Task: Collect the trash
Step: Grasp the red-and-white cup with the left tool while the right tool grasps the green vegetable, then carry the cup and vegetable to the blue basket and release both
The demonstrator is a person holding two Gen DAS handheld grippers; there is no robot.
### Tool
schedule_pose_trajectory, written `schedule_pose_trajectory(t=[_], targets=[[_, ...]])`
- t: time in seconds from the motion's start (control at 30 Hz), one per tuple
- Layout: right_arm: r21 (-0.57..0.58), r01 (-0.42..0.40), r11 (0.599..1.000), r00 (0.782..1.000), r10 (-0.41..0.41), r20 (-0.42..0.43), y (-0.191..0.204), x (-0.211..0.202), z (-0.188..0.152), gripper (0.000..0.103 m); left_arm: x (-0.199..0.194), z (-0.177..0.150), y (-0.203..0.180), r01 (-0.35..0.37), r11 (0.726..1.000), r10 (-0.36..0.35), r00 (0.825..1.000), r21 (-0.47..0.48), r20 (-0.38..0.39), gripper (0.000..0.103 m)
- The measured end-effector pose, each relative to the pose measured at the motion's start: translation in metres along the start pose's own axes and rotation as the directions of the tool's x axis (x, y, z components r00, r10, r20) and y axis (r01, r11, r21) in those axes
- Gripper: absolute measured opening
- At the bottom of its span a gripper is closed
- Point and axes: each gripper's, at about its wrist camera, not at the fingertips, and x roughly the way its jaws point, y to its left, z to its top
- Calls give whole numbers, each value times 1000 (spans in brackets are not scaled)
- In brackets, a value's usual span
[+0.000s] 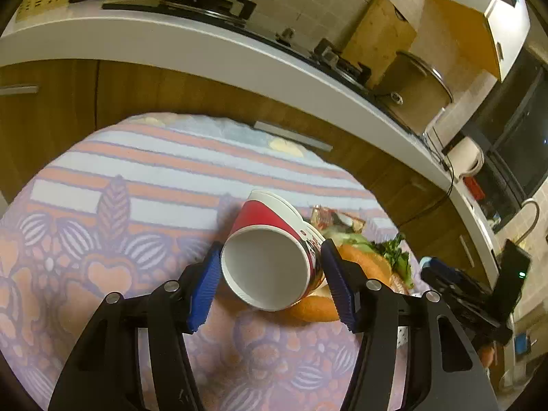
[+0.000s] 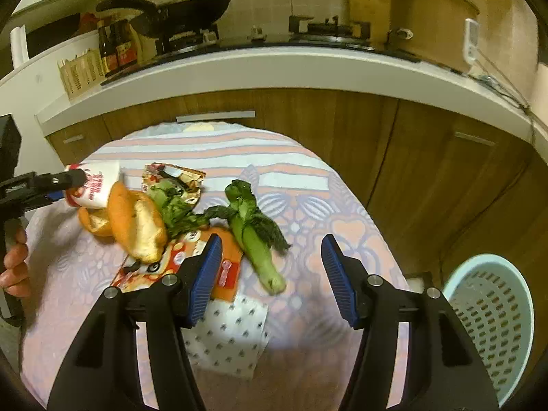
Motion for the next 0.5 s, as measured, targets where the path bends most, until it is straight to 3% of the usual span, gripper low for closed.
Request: schedule_pose_trajectory(t=[0.23,0.27,0.3,0.33,0.4,0.5], targets=[[-28,-46,999,995,43,-95,2,39,9,55,-22,5,-3,23,1000,-22,998,-16,60,56],[-32,-50,998,993,47,-105,4,42,9,50,-24,6,-5,26,1000,-25,998,-15,64,56],[-38,-51,998,992,46,-116,6,45,9,34,-25,6,-6,31,999,-30,997,-13,66,56],[-44,-58,997,990,52,-134,7,49,9,25,-27,7,-8,34,999,-34,997,-10,68,56],[-52,-65,997,991,58,-119,11,46,8,18,-29,6,-15,45,999,-45,996,-4,72,56],[-75,-36,997,996,30,-79,14,35,8,16,-31,6,-29,66,998,-66,995,12,76,56]])
